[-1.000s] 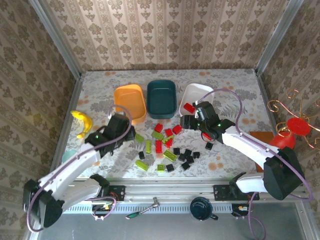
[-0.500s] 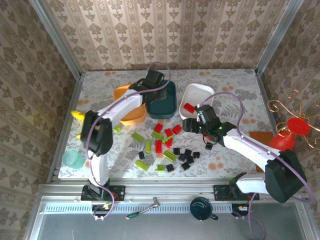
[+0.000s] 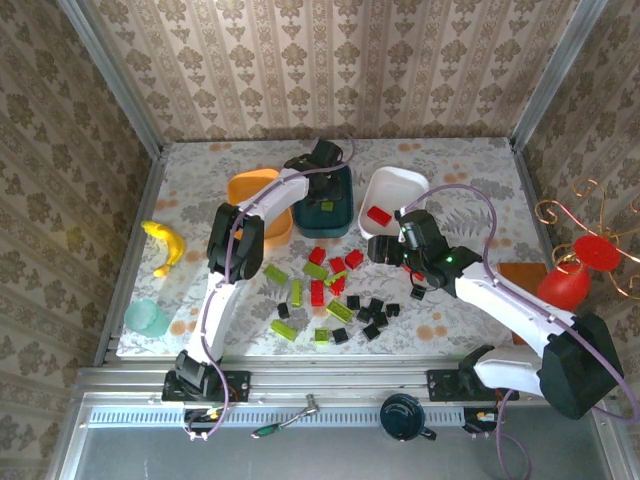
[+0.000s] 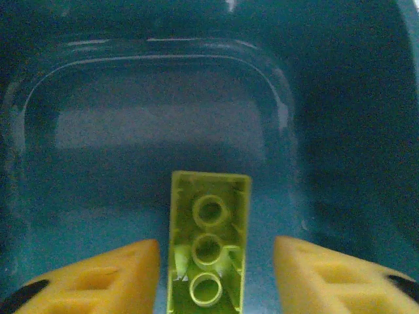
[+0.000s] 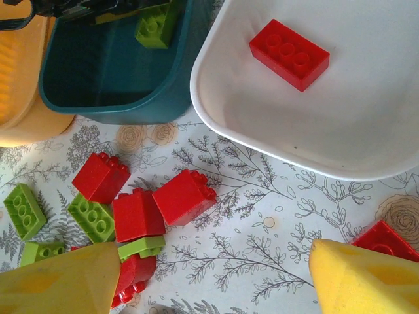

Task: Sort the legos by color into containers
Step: Place the lego in the container, then pick up the lego from the bottom-right of the table.

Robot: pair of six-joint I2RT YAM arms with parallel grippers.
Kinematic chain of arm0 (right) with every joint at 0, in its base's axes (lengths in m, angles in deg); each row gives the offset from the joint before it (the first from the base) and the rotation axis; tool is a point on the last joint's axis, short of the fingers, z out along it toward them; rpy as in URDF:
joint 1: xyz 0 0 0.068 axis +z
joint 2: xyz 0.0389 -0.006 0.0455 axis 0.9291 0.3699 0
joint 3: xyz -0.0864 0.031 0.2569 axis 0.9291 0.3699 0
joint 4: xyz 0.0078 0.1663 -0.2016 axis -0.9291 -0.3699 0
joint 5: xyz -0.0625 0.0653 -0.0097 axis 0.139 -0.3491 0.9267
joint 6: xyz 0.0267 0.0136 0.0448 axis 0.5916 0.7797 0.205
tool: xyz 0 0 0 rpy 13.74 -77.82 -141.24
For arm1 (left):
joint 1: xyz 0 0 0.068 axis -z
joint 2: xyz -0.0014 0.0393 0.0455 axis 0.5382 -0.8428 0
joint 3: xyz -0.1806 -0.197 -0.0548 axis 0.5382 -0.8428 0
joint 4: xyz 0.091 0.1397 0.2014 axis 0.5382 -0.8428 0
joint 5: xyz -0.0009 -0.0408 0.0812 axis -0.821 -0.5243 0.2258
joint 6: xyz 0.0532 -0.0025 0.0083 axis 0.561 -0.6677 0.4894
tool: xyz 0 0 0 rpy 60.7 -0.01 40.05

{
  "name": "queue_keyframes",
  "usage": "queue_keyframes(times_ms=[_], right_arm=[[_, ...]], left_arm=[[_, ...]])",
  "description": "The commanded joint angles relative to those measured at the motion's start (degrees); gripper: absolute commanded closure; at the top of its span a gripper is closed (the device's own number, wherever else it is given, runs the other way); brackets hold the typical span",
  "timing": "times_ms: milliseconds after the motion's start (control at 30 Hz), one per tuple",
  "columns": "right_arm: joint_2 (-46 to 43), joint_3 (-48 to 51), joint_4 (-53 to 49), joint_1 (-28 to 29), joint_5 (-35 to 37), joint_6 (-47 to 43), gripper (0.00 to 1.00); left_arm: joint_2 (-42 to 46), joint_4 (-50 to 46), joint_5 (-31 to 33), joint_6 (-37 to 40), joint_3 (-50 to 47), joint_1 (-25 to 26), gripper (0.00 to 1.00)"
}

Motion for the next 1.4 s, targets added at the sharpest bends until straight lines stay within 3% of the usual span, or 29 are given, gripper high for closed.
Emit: queue_keyframes(times_ms=[0,167,400,467,633,733,833,1100,1367], right_arm=[[-1.42,0.74,-1.86,0.06,1.49,1.26,0.22],[-2.21,0.84,-2.77,0.03,0.91,1.81,0.22],[-4.54,2.78,-11.01,0.03,2.33,4.08,0.22],[-5.83,4.61,-13.29,0.03,3.46,5.67,0.22],[-10.06,12.08,-15.73,-0.55,7.98,10.68,0.22],[-8.92,15.41,-13.28,-5.13,4.40,11.11,0.22],[-3.87,15.37,-10.58,-8.91,0.73,10.38,0.25],[1.20,13.89,-7.46,-8.93,0.87,9.88,0.31],[5.34,11.38,-8.26,-7.71,1.82,9.22,0.55]], left_arm=[[3.64,-0.81,-0.68,0.29,2.08,0.61,0.43],[14.19,4.25,-0.67,1.26,-5.88,2.47,0.30],[41.69,21.52,0.26,-0.22,-39.42,7.92,0.17],[48.90,25.17,1.21,-1.87,-50.14,9.53,0.01],[64.05,29.95,6.92,-7.08,-70.13,13.71,0.00],[70.79,30.57,10.16,-10.63,-78.40,14.95,0.00],[76.72,30.63,11.84,-12.44,-83.58,14.98,0.00],[85.26,27.72,13.71,-13.21,-88.07,15.18,0.00],[86.27,25.79,15.35,-14.36,-89.43,15.47,0.00]])
